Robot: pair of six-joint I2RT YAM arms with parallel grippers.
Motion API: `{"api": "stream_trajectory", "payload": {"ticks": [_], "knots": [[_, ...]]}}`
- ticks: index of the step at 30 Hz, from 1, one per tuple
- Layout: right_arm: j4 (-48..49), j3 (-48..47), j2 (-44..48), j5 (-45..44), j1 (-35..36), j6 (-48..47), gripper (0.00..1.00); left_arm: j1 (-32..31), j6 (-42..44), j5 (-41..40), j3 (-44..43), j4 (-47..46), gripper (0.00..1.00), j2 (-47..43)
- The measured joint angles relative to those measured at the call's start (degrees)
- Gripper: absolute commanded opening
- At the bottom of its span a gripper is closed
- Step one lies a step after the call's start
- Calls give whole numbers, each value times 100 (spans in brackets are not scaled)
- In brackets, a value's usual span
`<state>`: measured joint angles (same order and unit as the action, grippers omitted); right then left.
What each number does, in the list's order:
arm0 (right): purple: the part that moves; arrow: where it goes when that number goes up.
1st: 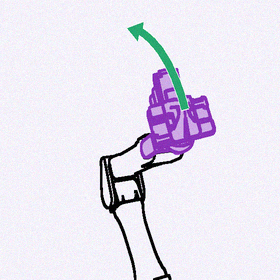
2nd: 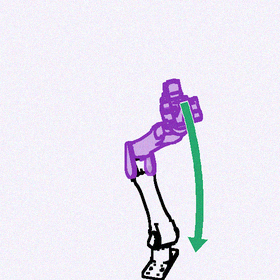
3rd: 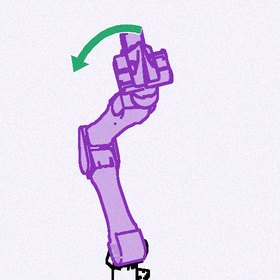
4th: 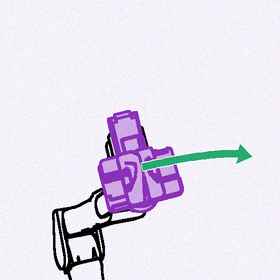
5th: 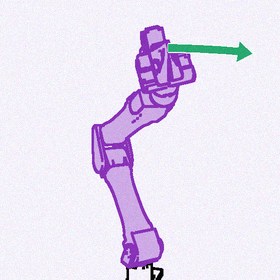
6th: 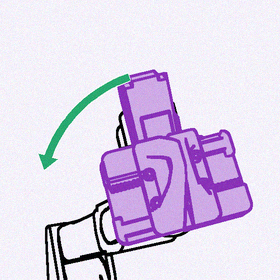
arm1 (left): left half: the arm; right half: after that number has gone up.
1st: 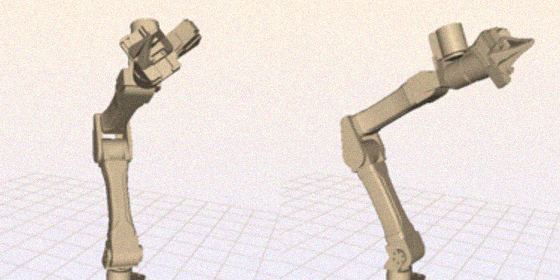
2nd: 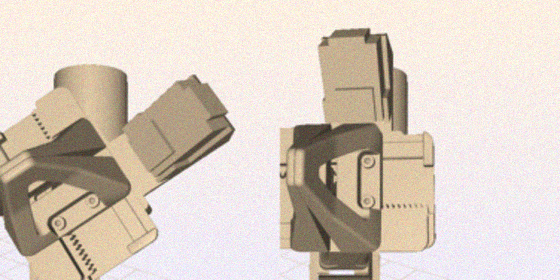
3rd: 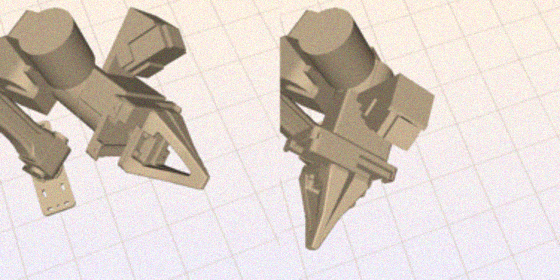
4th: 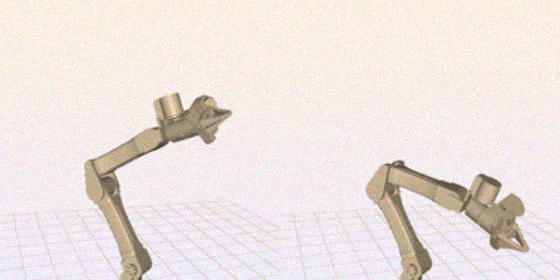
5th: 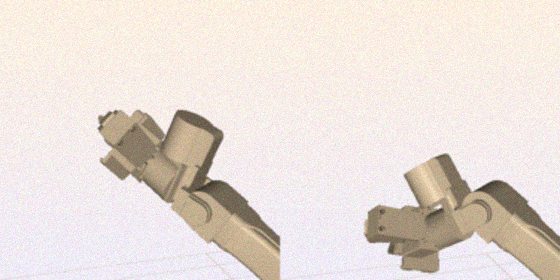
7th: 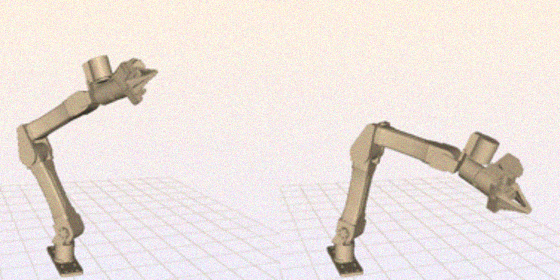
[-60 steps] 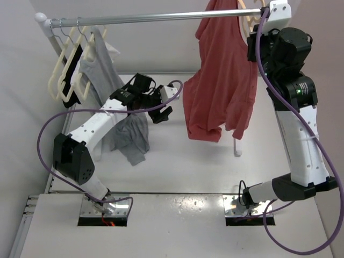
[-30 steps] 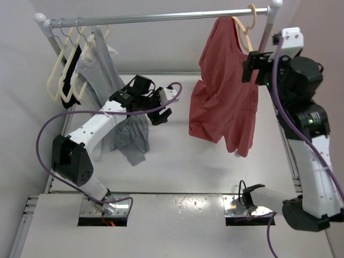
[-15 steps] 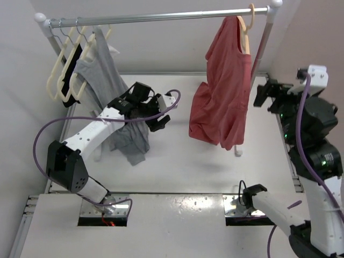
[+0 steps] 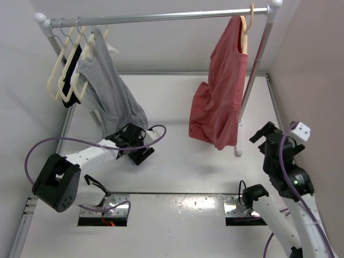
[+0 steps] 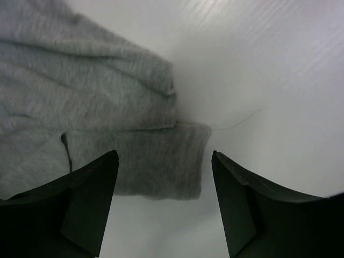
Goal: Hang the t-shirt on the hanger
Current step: Hang the hanger with tshirt onto the clothesline
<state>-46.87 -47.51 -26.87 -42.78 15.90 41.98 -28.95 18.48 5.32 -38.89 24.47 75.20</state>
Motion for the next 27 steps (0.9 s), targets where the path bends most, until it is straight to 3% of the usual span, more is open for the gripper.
{"api": "stream_trajectory", "payload": {"ticks": [8, 16, 27], "knots": [[-387, 925, -87, -247, 7, 1255, 100, -2, -459, -890, 986, -1143, 74, -334], [-260, 1119, 745, -529, 9, 1641, 100, -2, -568, -1174, 1012, -1650, 74, -345], [-229, 1121, 243, -625, 9, 1888, 100, 0, -570, -1241, 1021, -1856, 74, -345]]}}
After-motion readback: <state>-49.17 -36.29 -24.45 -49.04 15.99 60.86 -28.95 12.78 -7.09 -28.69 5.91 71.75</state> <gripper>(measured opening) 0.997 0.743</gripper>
